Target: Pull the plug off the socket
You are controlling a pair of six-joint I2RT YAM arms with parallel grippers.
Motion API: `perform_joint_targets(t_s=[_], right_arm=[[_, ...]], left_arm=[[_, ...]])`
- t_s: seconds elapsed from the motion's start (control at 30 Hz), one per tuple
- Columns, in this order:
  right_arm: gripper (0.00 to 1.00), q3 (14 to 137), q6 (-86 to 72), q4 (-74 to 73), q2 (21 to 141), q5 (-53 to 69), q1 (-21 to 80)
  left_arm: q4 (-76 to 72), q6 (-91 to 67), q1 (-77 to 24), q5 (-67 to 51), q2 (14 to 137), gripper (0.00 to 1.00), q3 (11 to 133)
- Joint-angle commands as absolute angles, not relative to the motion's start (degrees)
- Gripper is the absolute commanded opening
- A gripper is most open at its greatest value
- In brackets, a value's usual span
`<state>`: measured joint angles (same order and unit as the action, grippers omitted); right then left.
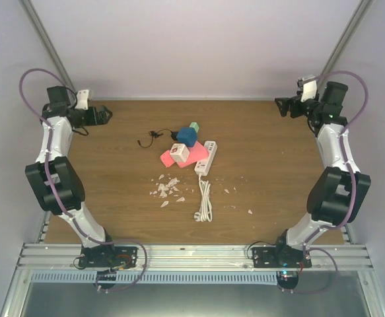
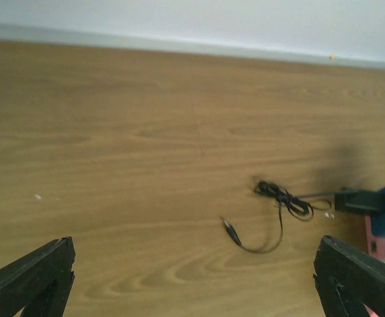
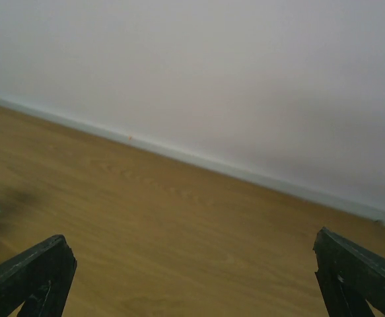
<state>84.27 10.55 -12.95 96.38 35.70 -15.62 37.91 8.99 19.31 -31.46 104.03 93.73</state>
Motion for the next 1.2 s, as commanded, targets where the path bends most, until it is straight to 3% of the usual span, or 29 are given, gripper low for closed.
perform_joint_targets(t_s=[0.0, 0.7, 0.93, 1.17], right_arm=[[0.99, 82.0, 10.4, -18.1, 94.2, 32.3, -12.7], [0.99, 78.4, 18.9, -27.0, 97.5, 33.7, 10.5], [0.91, 82.8, 18.5, -27.4, 105.2, 34.8, 16.3], [0.76, 90.6, 15.4, -27.1, 114.8, 36.8, 18.4]], left_arm=[[33.8, 8.0, 17.0, -30.8, 98.2, 0.99, 88.0], [36.3, 24.6, 5.7, -39.3, 90.9, 0.99, 74.0], [36.6, 26.1, 3.3, -39.2, 91.1, 0.99, 73.2], [36.3, 26.5, 3.0, -38.1, 89.6, 0.99, 71.3]])
